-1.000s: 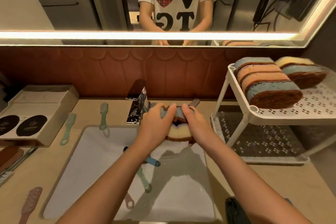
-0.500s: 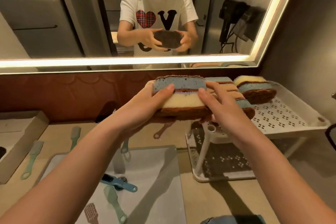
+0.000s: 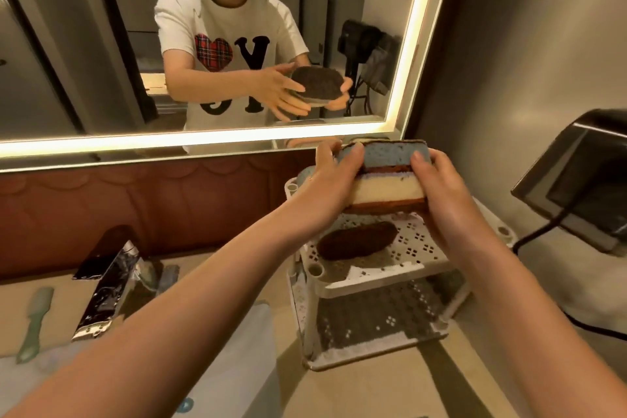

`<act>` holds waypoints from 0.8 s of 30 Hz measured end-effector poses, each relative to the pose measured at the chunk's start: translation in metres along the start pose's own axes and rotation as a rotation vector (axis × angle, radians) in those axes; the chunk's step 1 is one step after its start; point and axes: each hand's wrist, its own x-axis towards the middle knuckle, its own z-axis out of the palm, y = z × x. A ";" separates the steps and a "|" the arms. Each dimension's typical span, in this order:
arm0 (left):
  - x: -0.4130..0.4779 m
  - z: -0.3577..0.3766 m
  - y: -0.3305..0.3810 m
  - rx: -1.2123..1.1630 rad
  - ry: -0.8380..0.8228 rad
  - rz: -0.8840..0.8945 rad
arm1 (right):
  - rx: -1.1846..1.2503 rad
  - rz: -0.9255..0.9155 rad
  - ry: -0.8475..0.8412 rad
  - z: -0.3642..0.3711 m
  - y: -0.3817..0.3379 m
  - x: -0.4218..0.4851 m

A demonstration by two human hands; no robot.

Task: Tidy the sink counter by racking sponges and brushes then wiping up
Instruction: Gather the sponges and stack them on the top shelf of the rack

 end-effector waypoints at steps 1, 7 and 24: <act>0.002 0.005 -0.004 0.035 0.045 0.025 | 0.000 0.007 0.031 -0.007 0.001 0.004; 0.008 0.019 -0.042 0.822 -0.026 0.137 | 0.052 0.072 0.255 -0.045 0.019 0.021; 0.011 0.018 -0.064 1.008 -0.108 0.116 | -0.192 0.302 0.094 -0.081 0.040 0.039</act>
